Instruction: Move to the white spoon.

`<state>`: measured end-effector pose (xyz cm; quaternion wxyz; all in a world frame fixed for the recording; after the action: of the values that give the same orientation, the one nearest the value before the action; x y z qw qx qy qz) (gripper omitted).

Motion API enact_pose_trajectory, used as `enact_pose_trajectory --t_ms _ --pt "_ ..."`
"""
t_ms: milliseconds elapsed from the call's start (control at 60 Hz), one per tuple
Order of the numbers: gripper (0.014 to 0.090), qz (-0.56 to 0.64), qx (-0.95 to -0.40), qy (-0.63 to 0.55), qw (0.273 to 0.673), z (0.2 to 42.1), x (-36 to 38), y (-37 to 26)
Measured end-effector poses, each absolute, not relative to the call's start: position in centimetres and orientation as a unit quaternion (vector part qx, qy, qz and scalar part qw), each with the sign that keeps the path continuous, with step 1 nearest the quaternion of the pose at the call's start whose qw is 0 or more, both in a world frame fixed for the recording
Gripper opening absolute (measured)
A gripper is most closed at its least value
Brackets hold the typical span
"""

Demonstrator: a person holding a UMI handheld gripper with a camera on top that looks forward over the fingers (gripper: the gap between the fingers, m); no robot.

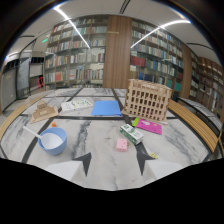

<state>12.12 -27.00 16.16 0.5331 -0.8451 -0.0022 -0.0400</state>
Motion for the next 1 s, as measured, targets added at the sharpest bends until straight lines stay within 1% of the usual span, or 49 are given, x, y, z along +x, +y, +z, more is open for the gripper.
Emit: enact_pose_trajectory --t_ms 233,433,550,700,867,1000 --pt "0.0857 -0.051 -0.843 -0.014 0.536 17.0 11.2 -28.4" --pt "0.0856 -0.046 -0.847 -0.027 0.528 17.5 7.6 -31.5" --pt "0.0854 -0.036 -0.853 -0.037 0.519 17.1 4.2 -33.8" --pt "0.0858 -0.023 -0.857 -0.051 0.512 16.7 -1.0 -35.2" --pt "0.0860 -0.002 -0.859 -0.067 0.508 16.4 -7.4 -34.2" --pt "0.0859 0.015 -0.858 -0.065 0.510 16.3 -11.5 -31.7"
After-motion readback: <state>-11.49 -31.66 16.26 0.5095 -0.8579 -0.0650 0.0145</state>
